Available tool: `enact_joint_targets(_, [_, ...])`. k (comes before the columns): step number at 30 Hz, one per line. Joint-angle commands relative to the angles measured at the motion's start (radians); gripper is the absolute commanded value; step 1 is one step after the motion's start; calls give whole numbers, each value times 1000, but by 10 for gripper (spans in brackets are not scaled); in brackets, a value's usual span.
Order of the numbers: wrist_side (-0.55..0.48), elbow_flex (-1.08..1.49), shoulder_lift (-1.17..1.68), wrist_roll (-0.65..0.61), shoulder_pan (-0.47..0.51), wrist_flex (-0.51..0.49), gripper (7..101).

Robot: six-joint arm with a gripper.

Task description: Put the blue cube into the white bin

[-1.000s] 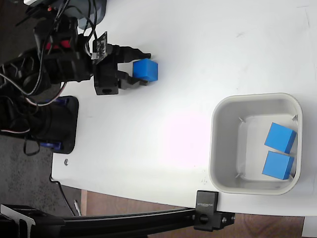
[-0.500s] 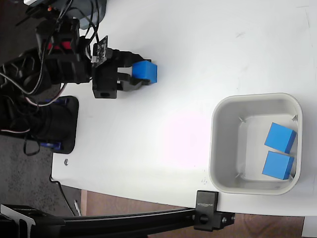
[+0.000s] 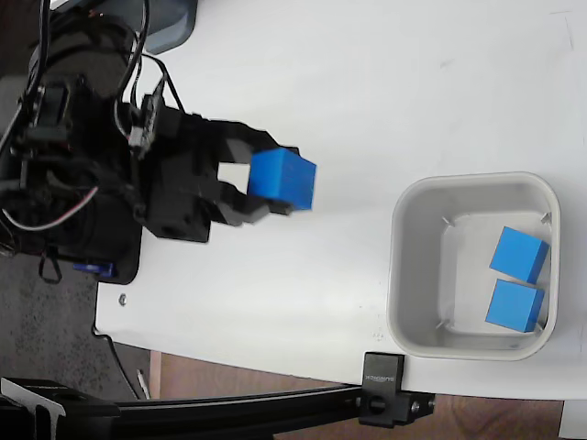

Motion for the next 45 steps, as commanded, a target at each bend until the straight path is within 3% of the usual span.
enact_joint_targets(1, [-204,-256,-181,-49,120,-71,435])
enact_joint_targets(11, [-322,-561,-480,-69,212,-114,468])
enact_joint_targets(13, [-301,-565,-486,-74,209,-126,675])
enact_joint_targets(14, [-296,-565,-486,-77,204,-127,884])
enact_joint_targets(15, [-298,-568,-488,-75,202,-126,1003])
enact_joint_targets(21, [-314,-474,-408,-81,198,-101,1003])
enact_joint_targets(27, [-305,-98,-67,-91,210,-83,1003])
enact_joint_targets(39, [-273,657,816,-46,210,176,1003])
enact_joint_targets(45, [-196,825,1022,17,129,207,1003])
